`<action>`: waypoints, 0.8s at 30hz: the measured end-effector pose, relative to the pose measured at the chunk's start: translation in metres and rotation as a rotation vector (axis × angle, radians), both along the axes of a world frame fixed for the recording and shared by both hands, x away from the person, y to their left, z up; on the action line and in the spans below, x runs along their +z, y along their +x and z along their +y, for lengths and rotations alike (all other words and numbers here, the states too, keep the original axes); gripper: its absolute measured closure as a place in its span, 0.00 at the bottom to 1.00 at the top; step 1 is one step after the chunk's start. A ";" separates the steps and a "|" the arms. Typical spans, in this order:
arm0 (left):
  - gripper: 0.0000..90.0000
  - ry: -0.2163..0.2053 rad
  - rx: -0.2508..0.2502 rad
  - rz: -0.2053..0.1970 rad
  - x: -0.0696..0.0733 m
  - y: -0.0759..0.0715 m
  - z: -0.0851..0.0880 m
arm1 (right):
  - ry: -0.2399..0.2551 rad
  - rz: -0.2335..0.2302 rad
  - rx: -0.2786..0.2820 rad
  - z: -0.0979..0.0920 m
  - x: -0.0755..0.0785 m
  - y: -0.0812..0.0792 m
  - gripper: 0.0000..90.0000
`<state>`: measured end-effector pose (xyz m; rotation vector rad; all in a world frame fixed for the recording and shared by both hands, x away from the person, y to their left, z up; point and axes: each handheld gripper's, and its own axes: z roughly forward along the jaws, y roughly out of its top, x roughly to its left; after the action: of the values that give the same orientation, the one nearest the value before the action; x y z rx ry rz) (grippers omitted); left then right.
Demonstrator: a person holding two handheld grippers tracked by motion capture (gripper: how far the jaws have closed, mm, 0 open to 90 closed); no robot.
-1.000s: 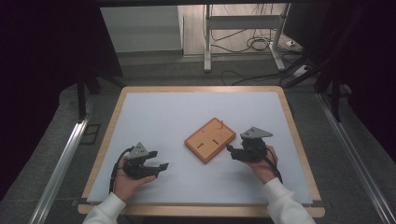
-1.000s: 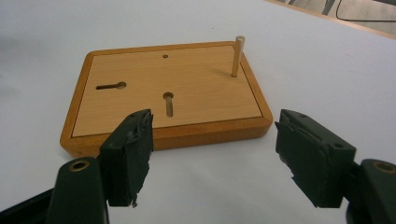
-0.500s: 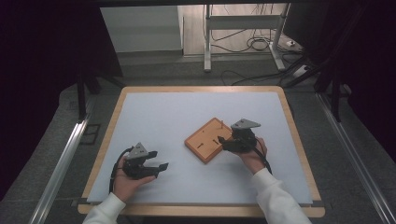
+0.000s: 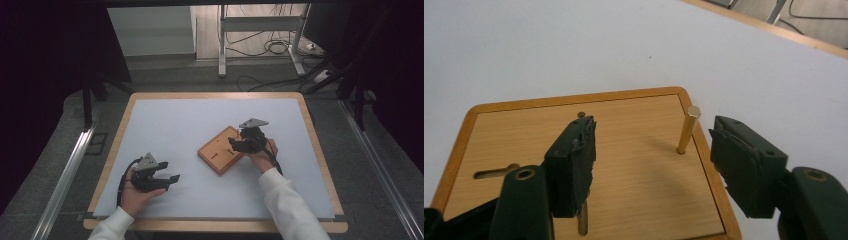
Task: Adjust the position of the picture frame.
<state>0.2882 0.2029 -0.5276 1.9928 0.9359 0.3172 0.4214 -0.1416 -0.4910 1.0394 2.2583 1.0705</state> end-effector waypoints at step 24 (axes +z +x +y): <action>0.32 0.006 -0.011 -0.004 -0.001 0.000 0.000 | 0.014 0.035 -0.067 0.000 -0.026 0.038 0.68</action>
<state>0.2887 0.2032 -0.5284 2.0014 0.9224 0.3177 0.4596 -0.1415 -0.5172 1.1399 2.2292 1.0495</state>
